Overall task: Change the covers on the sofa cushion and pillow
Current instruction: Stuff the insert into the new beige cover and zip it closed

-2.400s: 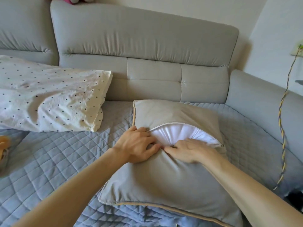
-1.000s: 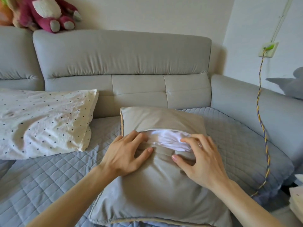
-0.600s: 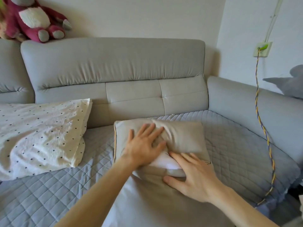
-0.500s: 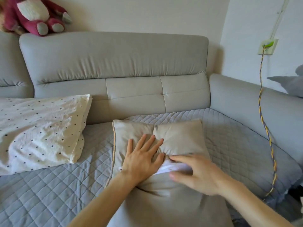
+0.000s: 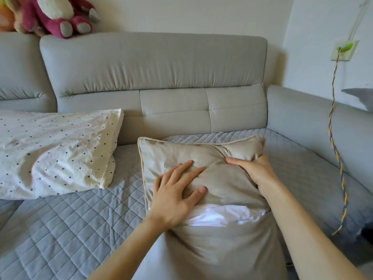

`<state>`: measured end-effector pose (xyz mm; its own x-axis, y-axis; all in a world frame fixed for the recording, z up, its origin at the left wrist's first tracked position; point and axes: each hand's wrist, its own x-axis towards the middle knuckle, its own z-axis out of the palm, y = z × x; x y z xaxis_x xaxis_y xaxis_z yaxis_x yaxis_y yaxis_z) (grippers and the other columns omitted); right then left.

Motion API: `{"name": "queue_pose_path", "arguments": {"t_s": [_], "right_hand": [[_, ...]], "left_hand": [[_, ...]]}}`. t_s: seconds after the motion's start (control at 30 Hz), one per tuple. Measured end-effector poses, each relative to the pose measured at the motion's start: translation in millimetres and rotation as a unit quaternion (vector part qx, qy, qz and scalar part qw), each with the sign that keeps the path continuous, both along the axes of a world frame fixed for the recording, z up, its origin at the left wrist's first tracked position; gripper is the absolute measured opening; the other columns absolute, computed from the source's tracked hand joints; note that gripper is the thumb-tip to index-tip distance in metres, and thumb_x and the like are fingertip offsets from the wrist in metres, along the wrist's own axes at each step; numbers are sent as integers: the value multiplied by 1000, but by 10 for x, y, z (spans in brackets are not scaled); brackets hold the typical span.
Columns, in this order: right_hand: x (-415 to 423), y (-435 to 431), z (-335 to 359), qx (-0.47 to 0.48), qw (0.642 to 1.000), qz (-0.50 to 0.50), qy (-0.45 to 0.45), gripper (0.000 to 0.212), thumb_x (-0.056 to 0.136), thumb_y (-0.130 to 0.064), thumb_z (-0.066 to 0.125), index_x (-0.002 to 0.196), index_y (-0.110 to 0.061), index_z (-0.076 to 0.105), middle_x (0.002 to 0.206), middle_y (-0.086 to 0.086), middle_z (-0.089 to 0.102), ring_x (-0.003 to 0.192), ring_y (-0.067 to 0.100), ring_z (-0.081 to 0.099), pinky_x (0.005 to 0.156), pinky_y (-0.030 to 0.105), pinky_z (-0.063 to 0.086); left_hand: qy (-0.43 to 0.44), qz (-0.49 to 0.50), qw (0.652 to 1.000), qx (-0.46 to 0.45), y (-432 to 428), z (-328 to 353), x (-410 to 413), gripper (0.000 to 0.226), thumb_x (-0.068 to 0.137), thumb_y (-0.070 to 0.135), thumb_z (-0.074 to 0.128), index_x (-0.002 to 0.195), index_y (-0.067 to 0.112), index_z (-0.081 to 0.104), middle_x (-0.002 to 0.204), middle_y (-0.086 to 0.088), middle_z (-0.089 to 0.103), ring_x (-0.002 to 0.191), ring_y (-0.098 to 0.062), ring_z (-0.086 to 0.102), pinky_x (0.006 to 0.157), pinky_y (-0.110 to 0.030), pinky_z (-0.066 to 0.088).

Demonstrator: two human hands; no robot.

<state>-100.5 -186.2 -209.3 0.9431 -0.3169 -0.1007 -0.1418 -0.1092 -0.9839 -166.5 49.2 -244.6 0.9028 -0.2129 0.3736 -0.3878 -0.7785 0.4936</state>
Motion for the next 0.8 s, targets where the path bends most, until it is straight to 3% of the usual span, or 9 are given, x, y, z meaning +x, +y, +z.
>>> {"name": "queue_pose_path", "arguments": {"t_s": [0.1, 0.2, 0.3, 0.37, 0.47, 0.53, 0.63, 0.7, 0.8], "right_hand": [[-154, 14, 9, 25, 997, -14, -70, 43, 58, -20, 95, 90, -19, 66, 87, -4, 73, 78, 11, 69, 65, 24, 52], [-327, -42, -9, 48, 989, -17, -138, 37, 62, -14, 92, 89, -20, 67, 82, -10, 74, 73, 4, 70, 61, 18, 52], [-405, -186, -22, 57, 990, -25, -125, 50, 60, -26, 94, 103, -18, 69, 93, -5, 76, 82, 9, 72, 71, 25, 54], [-374, -313, -60, 96, 993, -18, -64, 78, 52, -40, 96, 118, -16, 61, 105, 1, 73, 91, 17, 72, 78, 32, 55], [-371, -400, -157, 148, 986, 62, 51, 95, 45, -49, 96, 126, -15, 59, 109, 7, 73, 96, 24, 72, 86, 39, 56], [-389, -356, -171, 115, 983, 120, 79, 70, 55, -40, 92, 116, -13, 69, 102, 9, 76, 94, 25, 73, 87, 37, 55], [-327, -270, -154, 22, 998, 57, -6, 31, 70, -19, 85, 98, -12, 73, 94, 9, 76, 85, 25, 72, 78, 33, 53], [-301, -198, -203, -99, 991, -11, -87, 33, 76, -34, 81, 100, -14, 70, 98, 8, 75, 91, 26, 69, 76, 34, 50], [-367, -51, -334, -244, 955, -112, -123, 48, 88, -52, 63, 109, -9, 59, 102, 21, 69, 95, 41, 63, 69, 36, 41]], "left_hand": [[-9, 150, 947, -283, -42, 396, 165, 60, 72, 79, 56, 124, 50, 50, 135, 24, 41, 132, -6, 39, 110, -32, 26], [134, 321, 866, -360, 47, 687, 486, 127, 51, 76, 78, 152, 37, 12, 159, -1, 14, 146, -27, 17, 117, -52, 17], [258, 225, 819, -461, 200, 590, 680, 157, 39, 58, 94, 155, 29, -7, 156, -3, 26, 135, -31, 41, 111, -52, 36], [308, 186, 784, -506, 255, 454, 609, 143, 38, 49, 98, 152, 12, 21, 137, -4, 52, 118, -30, 59, 101, -49, 49], [303, 200, 763, -536, 335, 168, 458, 75, 47, 39, 97, 102, 2, 62, 97, -11, 71, 90, -30, 69, 85, -43, 57], [230, 196, 775, -555, 373, 13, 404, 62, 48, 36, 96, 90, 5, 63, 86, -12, 69, 83, -28, 67, 82, -44, 55], [64, 193, 820, -536, 283, 72, 325, 43, 65, 28, 91, 98, 18, 65, 93, 5, 74, 89, -17, 70, 82, -34, 55], [-61, 240, 859, -449, 147, 179, 272, 34, 75, 35, 84, 97, 26, 59, 86, 15, 69, 83, -1, 63, 73, -23, 48], [-147, 258, 878, -376, -31, 186, 277, 24, 86, 36, 73, 91, 34, 49, 84, 16, 64, 78, -5, 59, 65, -24, 43]]}}
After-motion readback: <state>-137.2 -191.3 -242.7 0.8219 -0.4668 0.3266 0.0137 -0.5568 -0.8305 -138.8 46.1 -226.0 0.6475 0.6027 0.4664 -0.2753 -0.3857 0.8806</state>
